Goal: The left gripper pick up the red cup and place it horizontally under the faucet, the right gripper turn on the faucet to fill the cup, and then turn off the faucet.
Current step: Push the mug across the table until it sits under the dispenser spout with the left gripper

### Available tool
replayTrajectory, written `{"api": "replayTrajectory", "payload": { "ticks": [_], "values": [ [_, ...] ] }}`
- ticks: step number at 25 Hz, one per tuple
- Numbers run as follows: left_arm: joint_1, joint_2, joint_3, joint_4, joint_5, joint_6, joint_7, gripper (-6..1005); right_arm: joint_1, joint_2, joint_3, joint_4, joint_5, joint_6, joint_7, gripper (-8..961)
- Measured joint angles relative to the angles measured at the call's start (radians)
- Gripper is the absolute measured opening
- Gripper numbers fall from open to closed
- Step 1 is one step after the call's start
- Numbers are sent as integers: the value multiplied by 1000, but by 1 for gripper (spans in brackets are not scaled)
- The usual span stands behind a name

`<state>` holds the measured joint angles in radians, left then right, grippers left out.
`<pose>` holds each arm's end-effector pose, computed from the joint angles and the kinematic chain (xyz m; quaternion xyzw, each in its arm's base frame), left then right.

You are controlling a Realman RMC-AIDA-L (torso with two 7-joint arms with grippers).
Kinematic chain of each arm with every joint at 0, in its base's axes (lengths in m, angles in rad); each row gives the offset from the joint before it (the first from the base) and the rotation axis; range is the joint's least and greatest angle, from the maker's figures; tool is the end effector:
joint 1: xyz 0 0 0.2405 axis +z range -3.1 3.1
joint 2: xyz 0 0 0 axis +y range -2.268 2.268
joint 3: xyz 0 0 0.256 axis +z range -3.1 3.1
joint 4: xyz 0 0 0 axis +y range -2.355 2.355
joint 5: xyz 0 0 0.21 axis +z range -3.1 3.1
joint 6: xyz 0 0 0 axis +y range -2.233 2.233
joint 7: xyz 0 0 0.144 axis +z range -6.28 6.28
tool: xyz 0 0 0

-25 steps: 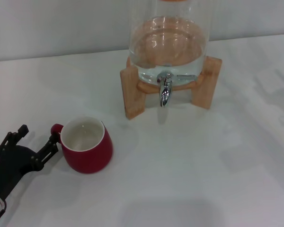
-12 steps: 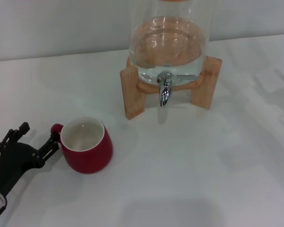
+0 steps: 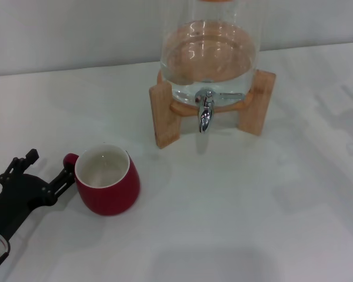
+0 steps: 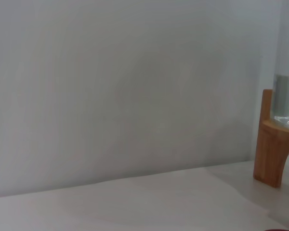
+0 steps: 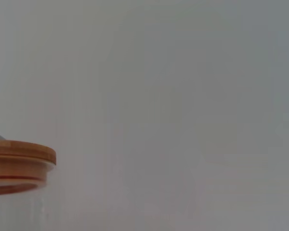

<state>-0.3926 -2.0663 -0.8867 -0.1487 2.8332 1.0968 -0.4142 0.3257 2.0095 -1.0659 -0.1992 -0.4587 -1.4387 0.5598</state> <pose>-0.3261 0.2972 -0.0656 -0.8210 -0.2516 -0.2724 0.4342 0.3437 0.3061 0.0719 -0.6569 0.1896 0.4287 0.5906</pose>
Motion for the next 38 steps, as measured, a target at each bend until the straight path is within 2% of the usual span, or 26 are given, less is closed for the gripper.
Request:
{"api": "replayTrajectory", "payload": {
  "ticks": [16, 22, 30, 38],
  "values": [
    [-2, -5, -7, -1, -2, -24, 0, 770, 1, 0, 0, -5, 0, 0, 0, 768],
    [-11, -6, -8, 0, -2, -30, 0, 537, 1, 0, 0, -5, 0, 0, 0, 768],
    [-17, -6, -7, -3, -3, -39, 0, 341, 1, 0, 0, -5, 0, 1, 0, 768],
    [-25, -5, 0, -7, 0, -39, 2, 187, 1, 0, 1, -5, 2, 2, 0, 767]
  ]
}}
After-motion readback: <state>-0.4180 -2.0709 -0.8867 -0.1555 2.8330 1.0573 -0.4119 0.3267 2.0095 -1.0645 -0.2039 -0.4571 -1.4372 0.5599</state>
